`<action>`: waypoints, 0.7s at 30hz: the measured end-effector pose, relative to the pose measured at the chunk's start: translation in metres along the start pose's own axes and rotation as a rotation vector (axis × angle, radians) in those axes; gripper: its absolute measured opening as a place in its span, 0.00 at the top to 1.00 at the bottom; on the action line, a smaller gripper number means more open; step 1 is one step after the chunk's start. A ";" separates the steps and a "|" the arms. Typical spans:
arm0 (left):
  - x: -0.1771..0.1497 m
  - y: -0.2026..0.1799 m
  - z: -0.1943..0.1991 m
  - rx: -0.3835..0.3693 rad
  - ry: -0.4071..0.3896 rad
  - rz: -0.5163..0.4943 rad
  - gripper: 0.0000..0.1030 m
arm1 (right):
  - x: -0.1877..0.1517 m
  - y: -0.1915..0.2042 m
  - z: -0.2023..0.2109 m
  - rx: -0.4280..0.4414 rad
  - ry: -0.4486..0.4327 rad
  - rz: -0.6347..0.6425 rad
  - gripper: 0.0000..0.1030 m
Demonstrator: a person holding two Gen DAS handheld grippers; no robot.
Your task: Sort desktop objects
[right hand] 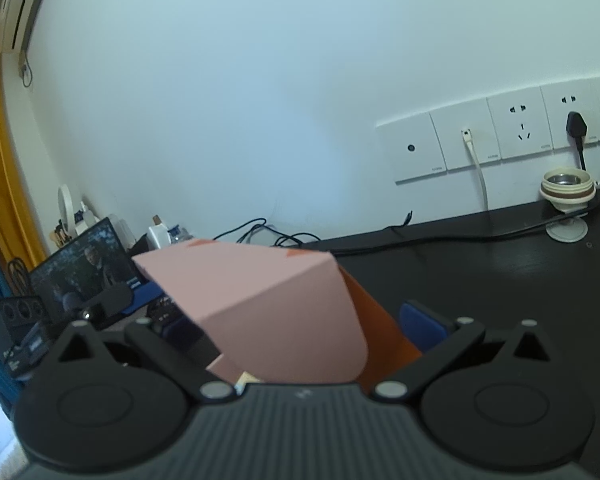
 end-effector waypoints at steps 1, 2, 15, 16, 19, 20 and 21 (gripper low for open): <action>0.000 0.000 -0.001 0.008 0.002 -0.003 0.00 | -0.001 0.000 0.001 -0.001 0.003 0.001 0.01; 0.000 0.001 -0.001 0.014 0.005 0.000 0.00 | -0.002 0.000 0.001 0.000 0.008 -0.002 0.01; -0.003 0.013 -0.010 0.024 0.057 0.075 0.00 | -0.018 0.004 0.004 0.010 0.078 0.001 0.01; -0.003 0.012 -0.011 0.015 0.061 0.076 0.00 | -0.018 0.005 0.004 0.015 0.081 0.003 0.01; -0.004 0.009 -0.009 -0.025 0.056 0.086 0.00 | -0.016 0.007 0.006 0.023 0.075 -0.017 0.01; -0.004 0.008 -0.009 -0.039 0.057 0.085 0.00 | -0.016 0.007 0.007 0.025 0.073 -0.026 0.01; -0.005 0.006 -0.009 -0.053 0.061 0.080 0.00 | -0.015 0.007 0.008 0.028 0.071 -0.034 0.01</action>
Point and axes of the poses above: each gripper's, at about its wrist camera, not at the fingertips, and z roughly against the way its jaws point, y to its left, x to its top, the point moved 3 cm from there along -z, roughly the way its jaws point, and after that the axes turned 11 degrees about x, right-handed, at the moved point
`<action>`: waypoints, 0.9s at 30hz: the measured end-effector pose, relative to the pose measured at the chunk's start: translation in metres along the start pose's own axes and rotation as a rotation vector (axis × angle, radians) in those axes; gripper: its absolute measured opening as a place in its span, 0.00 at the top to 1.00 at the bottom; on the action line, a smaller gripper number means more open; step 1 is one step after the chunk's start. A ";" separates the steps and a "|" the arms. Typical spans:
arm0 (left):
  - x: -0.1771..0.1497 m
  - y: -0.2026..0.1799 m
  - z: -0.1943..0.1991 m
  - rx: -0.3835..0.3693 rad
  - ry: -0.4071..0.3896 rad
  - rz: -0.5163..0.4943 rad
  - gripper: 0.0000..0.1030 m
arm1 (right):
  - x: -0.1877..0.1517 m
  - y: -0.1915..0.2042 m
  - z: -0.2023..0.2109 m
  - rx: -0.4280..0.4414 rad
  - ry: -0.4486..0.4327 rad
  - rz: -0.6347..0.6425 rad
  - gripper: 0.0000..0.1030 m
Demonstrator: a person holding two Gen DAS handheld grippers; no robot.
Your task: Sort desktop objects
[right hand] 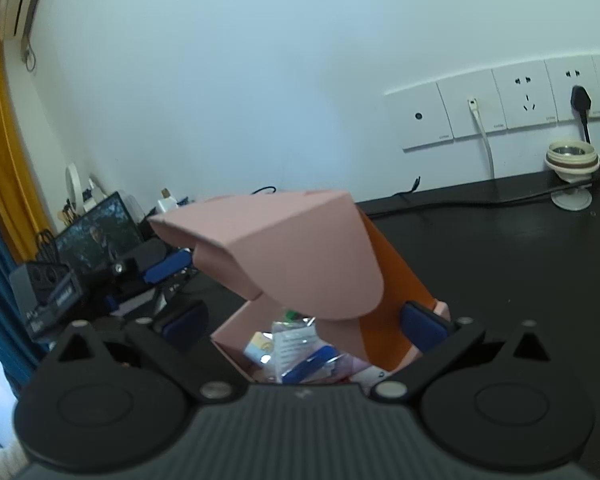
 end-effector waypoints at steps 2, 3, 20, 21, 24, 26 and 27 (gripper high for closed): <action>-0.003 -0.005 -0.002 -0.033 0.016 -0.016 0.00 | 0.000 0.001 0.002 0.002 0.001 -0.011 0.01; -0.005 -0.008 -0.004 -0.049 0.023 -0.028 0.00 | 0.000 0.002 0.003 0.007 0.000 -0.018 0.01; -0.036 -0.045 -0.014 -0.088 0.099 -0.222 0.00 | -0.004 -0.002 0.007 0.059 -0.015 -0.132 0.01; -0.035 -0.046 -0.014 -0.086 0.099 -0.225 0.00 | -0.005 -0.002 0.007 0.059 -0.014 -0.129 0.01; -0.035 -0.048 -0.014 -0.086 0.094 -0.247 0.00 | -0.005 -0.003 0.007 0.048 -0.017 -0.123 0.01; -0.036 -0.049 -0.014 -0.085 0.095 -0.256 0.00 | -0.004 -0.005 0.006 0.040 -0.019 -0.132 0.01; -0.036 -0.049 -0.014 -0.083 0.097 -0.259 0.00 | -0.003 -0.007 0.005 0.038 -0.020 -0.138 0.01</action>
Point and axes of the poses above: each gripper's, at about its wrist camera, not at the fingertips, and z roughly against the way its jaws point, y to its left, x to its top, the point moved 3 cm from there along -z, roughly the way its jaws point, and after that the axes turned 11 degrees about x, right-handed, at the moved point
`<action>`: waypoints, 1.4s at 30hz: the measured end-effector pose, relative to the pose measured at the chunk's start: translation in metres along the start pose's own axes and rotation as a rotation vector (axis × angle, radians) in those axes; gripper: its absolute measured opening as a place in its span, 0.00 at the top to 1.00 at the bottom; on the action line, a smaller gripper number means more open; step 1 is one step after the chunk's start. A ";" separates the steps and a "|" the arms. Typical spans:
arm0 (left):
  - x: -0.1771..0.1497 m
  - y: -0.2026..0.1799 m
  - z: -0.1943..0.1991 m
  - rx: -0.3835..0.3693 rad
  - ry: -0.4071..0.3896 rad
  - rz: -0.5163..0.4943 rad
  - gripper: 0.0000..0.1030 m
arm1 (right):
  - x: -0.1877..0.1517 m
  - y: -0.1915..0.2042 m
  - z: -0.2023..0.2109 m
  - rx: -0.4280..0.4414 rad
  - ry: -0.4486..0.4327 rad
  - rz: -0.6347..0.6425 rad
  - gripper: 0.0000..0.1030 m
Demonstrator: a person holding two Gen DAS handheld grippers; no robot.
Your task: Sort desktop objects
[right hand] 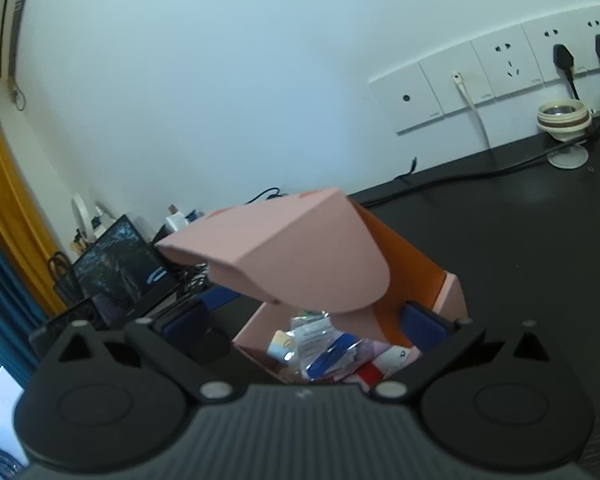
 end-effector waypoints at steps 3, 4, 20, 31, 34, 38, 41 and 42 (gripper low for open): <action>-0.001 0.001 -0.001 0.003 0.013 -0.004 0.00 | -0.001 -0.002 -0.002 -0.006 0.003 -0.011 0.01; -0.002 0.001 -0.001 0.002 0.021 -0.008 0.00 | -0.001 -0.002 -0.003 -0.009 0.005 -0.014 0.01; 0.019 0.004 0.035 -0.152 -0.018 -0.042 0.00 | -0.011 0.014 0.015 -0.034 0.021 0.041 0.01; 0.027 -0.002 0.061 -0.317 -0.085 -0.028 0.00 | -0.006 0.031 0.025 -0.025 -0.015 0.016 0.01; 0.031 0.003 0.070 -0.371 -0.139 0.016 0.00 | -0.004 0.029 0.023 -0.027 -0.022 -0.018 0.01; 0.036 0.018 0.077 -0.323 -0.223 0.086 0.00 | -0.006 0.028 0.024 -0.023 -0.016 -0.046 0.01; 0.039 0.031 0.068 -0.199 -0.245 0.169 0.00 | -0.007 0.029 0.028 -0.039 -0.019 -0.033 0.01; 0.039 0.037 0.061 -0.148 -0.227 0.197 0.00 | -0.006 0.029 0.029 -0.043 -0.023 -0.033 0.01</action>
Point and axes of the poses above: each gripper's, at about its wrist camera, not at the fingertips, and z roughly against the way its jaws point, y to its left, x to its top, the point moved 3 cm from there along -z, roughly the way its jaws point, and after that the axes turned 11 degrees about x, right-handed, at the moved point
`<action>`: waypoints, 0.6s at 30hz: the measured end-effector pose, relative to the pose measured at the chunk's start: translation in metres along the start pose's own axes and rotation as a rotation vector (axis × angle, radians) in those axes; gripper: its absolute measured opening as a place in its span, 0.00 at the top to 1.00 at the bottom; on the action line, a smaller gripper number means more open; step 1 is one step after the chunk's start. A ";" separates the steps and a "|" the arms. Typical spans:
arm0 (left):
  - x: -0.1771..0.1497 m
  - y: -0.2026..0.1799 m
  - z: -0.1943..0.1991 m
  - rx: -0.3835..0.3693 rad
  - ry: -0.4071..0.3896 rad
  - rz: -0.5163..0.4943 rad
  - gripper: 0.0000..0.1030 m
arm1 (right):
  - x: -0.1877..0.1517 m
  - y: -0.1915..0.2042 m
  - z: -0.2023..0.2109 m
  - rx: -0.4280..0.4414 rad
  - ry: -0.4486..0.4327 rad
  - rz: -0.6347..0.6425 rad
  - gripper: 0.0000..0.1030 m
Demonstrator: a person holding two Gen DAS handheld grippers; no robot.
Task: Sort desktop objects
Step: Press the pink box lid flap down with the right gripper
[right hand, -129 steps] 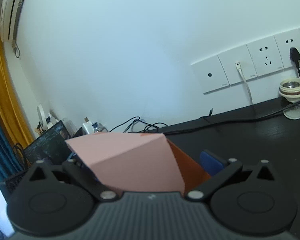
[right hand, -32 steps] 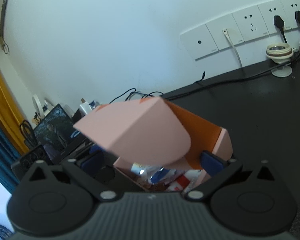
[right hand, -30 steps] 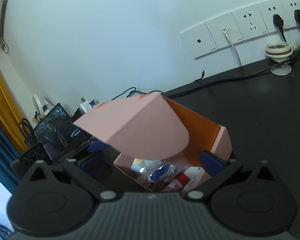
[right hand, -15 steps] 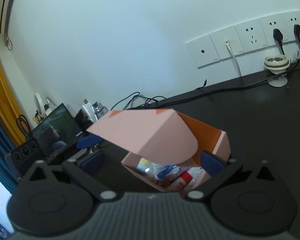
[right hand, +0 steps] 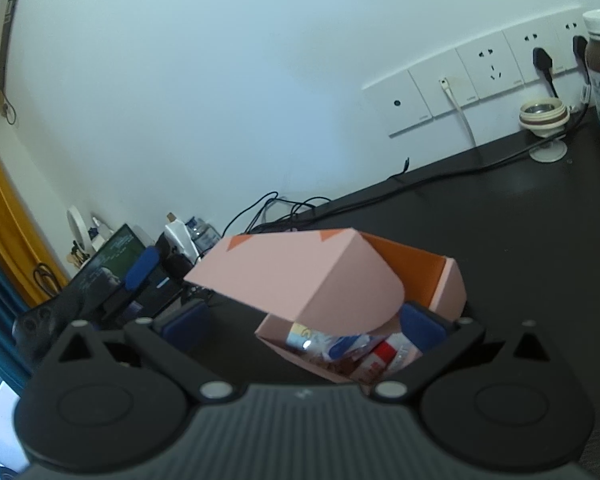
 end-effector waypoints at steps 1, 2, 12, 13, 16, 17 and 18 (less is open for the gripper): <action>-0.002 0.007 -0.007 0.060 0.019 0.017 0.00 | 0.001 0.000 0.001 -0.004 -0.005 0.000 0.01; -0.004 0.013 -0.013 0.114 0.039 0.032 0.00 | 0.002 0.000 0.002 -0.008 -0.011 0.000 0.01; -0.024 0.025 -0.037 0.266 0.155 0.019 0.00 | 0.001 -0.002 0.006 -0.058 -0.035 0.023 0.01; -0.024 0.024 -0.038 0.267 0.163 0.009 0.00 | 0.001 -0.003 0.007 -0.062 -0.041 0.022 0.01; -0.025 0.022 -0.035 0.266 0.183 -0.011 0.00 | 0.004 -0.005 0.011 -0.085 -0.071 0.016 0.01; -0.025 0.023 -0.035 0.268 0.187 -0.015 0.00 | 0.005 -0.005 0.011 -0.092 -0.078 0.019 0.01; -0.026 0.022 -0.036 0.272 0.191 -0.018 0.00 | 0.006 -0.006 0.012 -0.099 -0.085 0.021 0.01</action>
Point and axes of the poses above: each gripper's, at about its wrist camera, not at the fingertips, and z roughly against the way its jaws point, y to its left, x to its top, the point moved 3 cm from there along -z, roughly the way its jaws point, and after that the axes turned 11 degrees about x, right-handed, at the moved point
